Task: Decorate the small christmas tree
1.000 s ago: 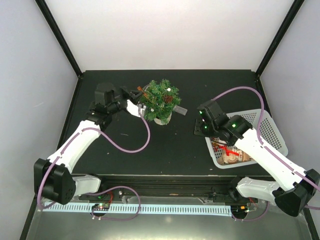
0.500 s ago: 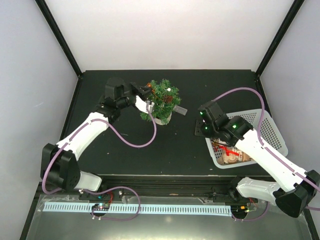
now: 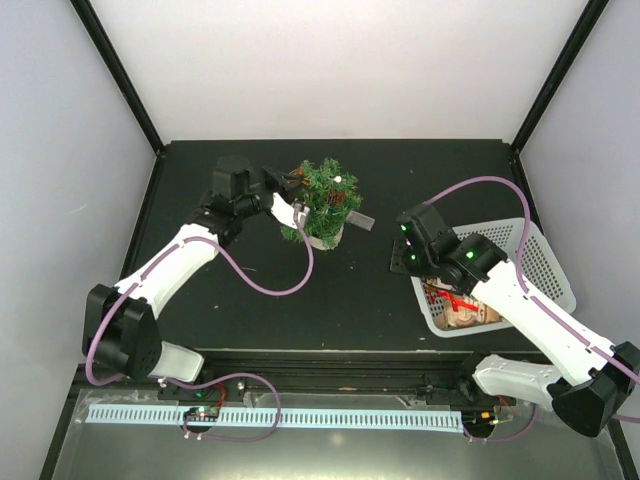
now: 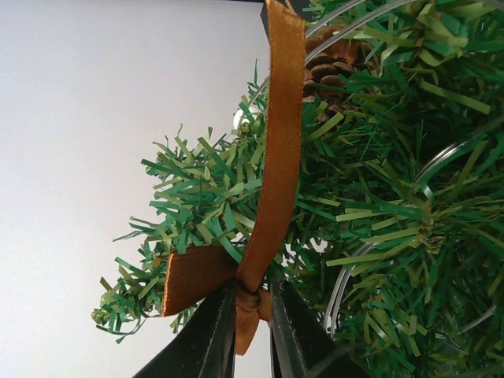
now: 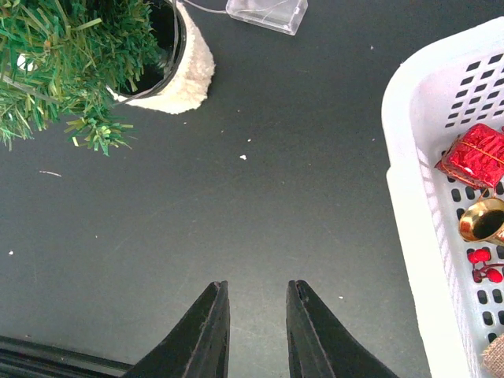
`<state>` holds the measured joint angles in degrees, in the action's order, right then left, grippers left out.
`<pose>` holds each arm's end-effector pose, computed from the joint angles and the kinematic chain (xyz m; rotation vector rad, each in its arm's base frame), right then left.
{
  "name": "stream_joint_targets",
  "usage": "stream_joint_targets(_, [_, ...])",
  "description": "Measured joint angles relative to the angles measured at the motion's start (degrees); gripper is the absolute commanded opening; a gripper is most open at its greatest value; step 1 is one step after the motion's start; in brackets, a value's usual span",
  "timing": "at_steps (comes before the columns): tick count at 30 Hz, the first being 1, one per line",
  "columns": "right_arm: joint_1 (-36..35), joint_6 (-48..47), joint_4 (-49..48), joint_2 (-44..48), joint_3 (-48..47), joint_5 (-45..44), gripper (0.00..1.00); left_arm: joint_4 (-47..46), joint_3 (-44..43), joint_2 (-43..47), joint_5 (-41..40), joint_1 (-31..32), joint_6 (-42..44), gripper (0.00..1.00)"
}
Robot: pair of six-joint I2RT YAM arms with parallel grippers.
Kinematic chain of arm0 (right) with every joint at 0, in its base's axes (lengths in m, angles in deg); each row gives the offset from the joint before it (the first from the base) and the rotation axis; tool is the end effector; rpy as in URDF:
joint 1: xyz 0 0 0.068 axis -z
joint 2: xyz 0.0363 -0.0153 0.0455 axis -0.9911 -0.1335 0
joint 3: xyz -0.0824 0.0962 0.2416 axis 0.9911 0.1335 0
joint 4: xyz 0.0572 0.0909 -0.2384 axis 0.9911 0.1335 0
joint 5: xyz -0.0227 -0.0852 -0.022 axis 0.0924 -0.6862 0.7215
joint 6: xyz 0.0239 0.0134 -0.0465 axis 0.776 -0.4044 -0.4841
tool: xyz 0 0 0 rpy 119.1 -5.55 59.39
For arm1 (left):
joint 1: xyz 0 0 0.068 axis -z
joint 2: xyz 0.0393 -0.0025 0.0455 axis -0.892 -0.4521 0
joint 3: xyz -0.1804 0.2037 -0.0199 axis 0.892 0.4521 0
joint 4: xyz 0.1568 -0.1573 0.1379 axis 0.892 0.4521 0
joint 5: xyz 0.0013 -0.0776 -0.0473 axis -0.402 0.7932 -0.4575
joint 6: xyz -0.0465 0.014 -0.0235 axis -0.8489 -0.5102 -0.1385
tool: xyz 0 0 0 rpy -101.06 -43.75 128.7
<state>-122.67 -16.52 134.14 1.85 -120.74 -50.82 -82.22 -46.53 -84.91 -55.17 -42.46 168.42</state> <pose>0.1647 0.1357 0.3204 0.1506 2.5963 0.4652 0.3016 -0.1304 0.3164 1.7569 0.7114 0.4835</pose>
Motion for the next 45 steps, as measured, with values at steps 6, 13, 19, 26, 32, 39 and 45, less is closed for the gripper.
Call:
stream_joint_targets(6, [0.0, 0.0, -0.3, 0.0, 0.0, 0.0, 0.24, 1.0, 0.3, 0.0, -0.1, 0.0, 1.2, 0.15])
stream_joint_targets(13, [0.0, 0.0, -0.3, 0.0, 0.0, 0.0, 0.24, 2.9, 0.9, 0.0, -0.2, 0.0, 3.7, 0.15])
stream_joint_targets(19, [0.0, 0.1, -0.4, 0.0, 0.0, 0.0, 0.24, 5.2, 0.9, 0.0, -0.2, 0.1, 5.8, 0.16])
stream_joint_targets(26, [0.0, 0.2, -0.9, 0.0, 0.0, 0.2, 0.24, 5.9, 0.9, 0.0, -0.5, 0.1, 6.4, 0.17])
stream_joint_targets(32, [0.0, 0.2, -1.2, 0.0, 0.0, 0.5, 0.24, 6.6, 0.4, 0.3, -1.4, 0.1, 6.0, 0.18])
stream_joint_targets(39, [0.0, 0.0, -1.2, 0.0, 0.0, 0.9, 0.24, 8.9, 0.3, 4.1, -1.7, 0.1, 5.8, 0.18])
stream_joint_targets(45, [0.2, -0.3, -1.3, -0.3, -0.1, 1.2, 0.24, 11.3, 2.5, 8.5, -2.1, 0.1, 5.6, 0.18])
